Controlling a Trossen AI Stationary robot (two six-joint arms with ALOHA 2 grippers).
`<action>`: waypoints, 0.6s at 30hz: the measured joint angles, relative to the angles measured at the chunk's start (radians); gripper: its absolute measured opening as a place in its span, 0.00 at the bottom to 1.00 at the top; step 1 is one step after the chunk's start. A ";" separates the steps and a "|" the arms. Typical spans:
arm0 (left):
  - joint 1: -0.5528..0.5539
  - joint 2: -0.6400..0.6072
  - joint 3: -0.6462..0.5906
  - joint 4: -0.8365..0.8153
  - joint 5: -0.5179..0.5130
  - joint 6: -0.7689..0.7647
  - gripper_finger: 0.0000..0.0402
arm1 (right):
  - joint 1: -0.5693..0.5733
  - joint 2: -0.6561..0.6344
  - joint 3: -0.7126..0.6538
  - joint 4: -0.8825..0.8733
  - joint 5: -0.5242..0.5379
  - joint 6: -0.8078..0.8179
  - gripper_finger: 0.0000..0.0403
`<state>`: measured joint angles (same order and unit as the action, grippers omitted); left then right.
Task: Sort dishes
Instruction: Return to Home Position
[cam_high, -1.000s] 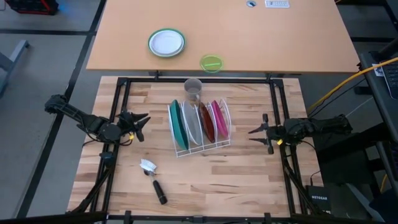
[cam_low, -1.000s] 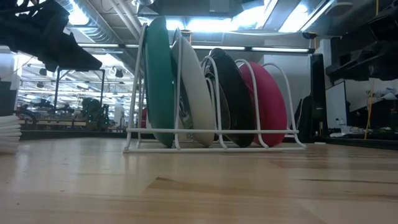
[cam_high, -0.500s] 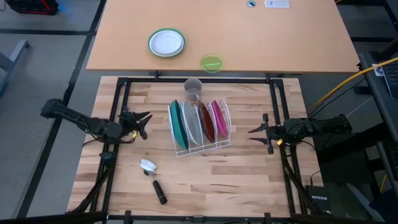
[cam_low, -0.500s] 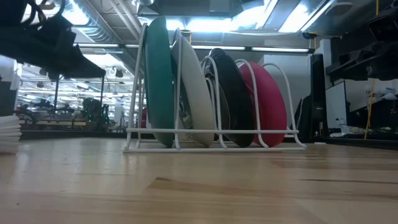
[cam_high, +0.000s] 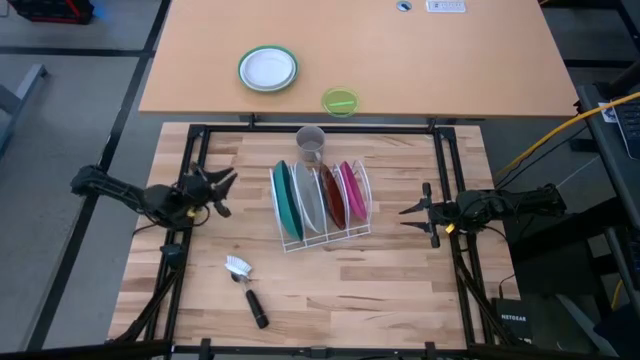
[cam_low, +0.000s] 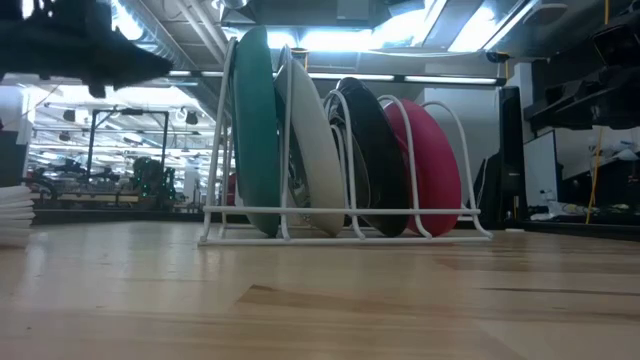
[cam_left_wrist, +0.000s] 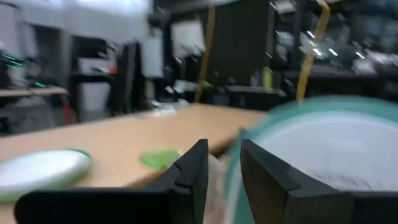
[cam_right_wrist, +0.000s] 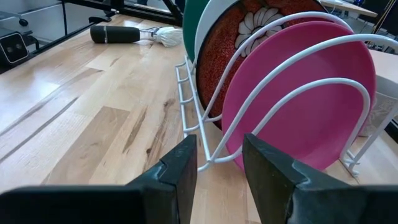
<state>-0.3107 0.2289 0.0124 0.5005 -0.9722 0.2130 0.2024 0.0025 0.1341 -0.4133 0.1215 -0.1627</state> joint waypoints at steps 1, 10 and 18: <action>0.000 -0.032 0.000 0.015 -0.022 0.036 0.21 | 0.000 0.000 0.000 0.000 0.000 0.000 0.33; -0.015 -0.219 -0.002 -0.052 -0.042 0.157 0.21 | 0.000 0.000 0.000 -0.003 0.000 -0.037 0.33; -0.017 -0.220 -0.002 -0.448 -0.045 -0.160 0.21 | 0.000 0.000 0.000 0.003 0.038 -0.101 0.33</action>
<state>-0.3275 0.0087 0.0109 0.0527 -1.0168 0.0526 0.2024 0.0029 0.1345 -0.4104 0.1595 -0.2641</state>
